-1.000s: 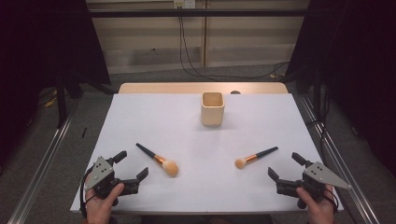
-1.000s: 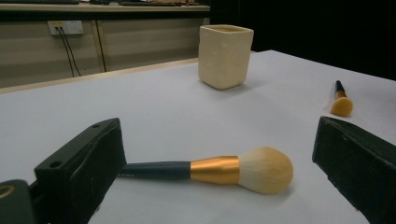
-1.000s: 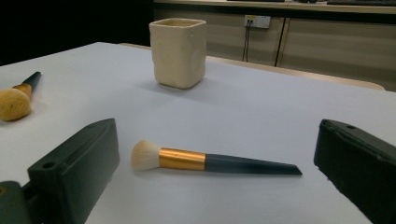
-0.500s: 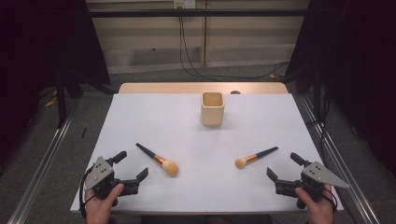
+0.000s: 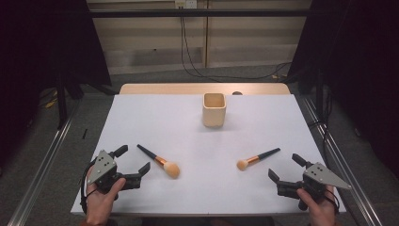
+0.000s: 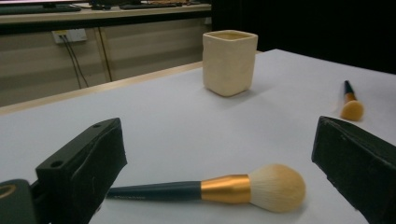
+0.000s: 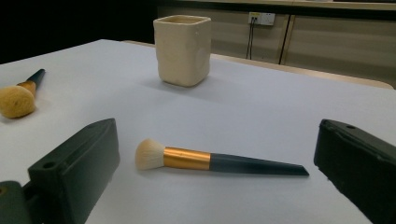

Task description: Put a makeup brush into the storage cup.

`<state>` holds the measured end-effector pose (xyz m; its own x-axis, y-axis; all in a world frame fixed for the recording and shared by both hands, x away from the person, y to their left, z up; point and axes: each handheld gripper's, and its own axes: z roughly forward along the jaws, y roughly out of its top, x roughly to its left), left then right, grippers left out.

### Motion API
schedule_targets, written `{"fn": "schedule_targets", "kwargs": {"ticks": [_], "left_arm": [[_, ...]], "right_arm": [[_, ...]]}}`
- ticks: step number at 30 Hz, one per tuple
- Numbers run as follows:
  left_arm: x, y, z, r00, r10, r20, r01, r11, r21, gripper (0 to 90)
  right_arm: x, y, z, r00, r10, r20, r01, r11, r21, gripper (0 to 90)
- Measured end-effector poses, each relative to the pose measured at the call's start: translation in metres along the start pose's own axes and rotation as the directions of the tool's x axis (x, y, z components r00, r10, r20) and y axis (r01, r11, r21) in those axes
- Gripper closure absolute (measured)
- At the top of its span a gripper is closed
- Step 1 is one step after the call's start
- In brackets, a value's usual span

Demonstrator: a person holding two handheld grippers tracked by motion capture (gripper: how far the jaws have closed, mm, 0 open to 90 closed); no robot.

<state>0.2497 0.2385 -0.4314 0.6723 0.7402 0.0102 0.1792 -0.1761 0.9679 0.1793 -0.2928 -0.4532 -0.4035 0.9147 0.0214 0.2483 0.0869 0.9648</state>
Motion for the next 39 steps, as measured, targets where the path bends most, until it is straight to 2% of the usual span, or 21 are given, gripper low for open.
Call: {"fn": "schedule_targets", "kwargs": {"ticks": [5,8,15,18,20,24,33,38,39], "left_arm": [[0.001,0.006,0.006,0.9999,-0.001,0.016,0.001,1.0000,-0.008,2.7],[0.002,0.009,0.014,0.9991,0.005,0.041,-0.005,1.0000,-0.002,2.7],[0.005,0.010,0.021,0.9988,-0.011,0.048,0.011,0.9999,0.005,2.7],[0.007,0.012,0.023,0.9986,-0.005,0.052,0.004,0.9999,0.012,2.7],[0.007,0.014,0.025,0.9969,0.011,0.078,-0.012,0.9999,0.009,2.9],[0.009,0.015,0.030,0.9973,0.011,0.072,-0.011,0.9999,0.003,2.9],[0.017,0.016,0.044,0.9984,-0.018,0.053,0.018,0.9998,-0.007,2.9],[0.019,0.023,0.050,0.9987,-0.011,0.050,0.012,0.9999,-0.003,3.5],[0.020,0.028,0.052,0.9980,-0.017,0.061,0.018,0.9998,-0.010,3.2]], "right_arm": [[0.000,0.000,0.000,1.0000,0.001,-0.004,-0.001,1.000,-0.005,0.0],[0.001,0.000,0.001,0.9998,0.021,-0.006,-0.021,1.000,-0.017,0.0],[0.001,0.000,0.001,0.9995,0.032,-0.010,-0.032,0.999,-0.021,0.0],[0.001,-0.001,0.001,0.9993,0.035,-0.010,-0.035,0.999,-0.019,0.0],[0.002,-0.001,0.001,0.9992,0.038,-0.012,-0.039,0.999,-0.018,0.0],[0.002,-0.001,0.002,0.9991,0.040,-0.014,-0.040,0.999,-0.017,0.0],[0.002,-0.001,0.002,0.9990,0.041,-0.017,-0.041,0.999,-0.015,0.0],[0.002,-0.001,0.003,0.9989,0.043,-0.019,-0.043,0.999,-0.014,0.0],[0.003,0.000,0.003,0.9989,0.042,-0.020,-0.042,0.999,-0.014,0.0]]}}
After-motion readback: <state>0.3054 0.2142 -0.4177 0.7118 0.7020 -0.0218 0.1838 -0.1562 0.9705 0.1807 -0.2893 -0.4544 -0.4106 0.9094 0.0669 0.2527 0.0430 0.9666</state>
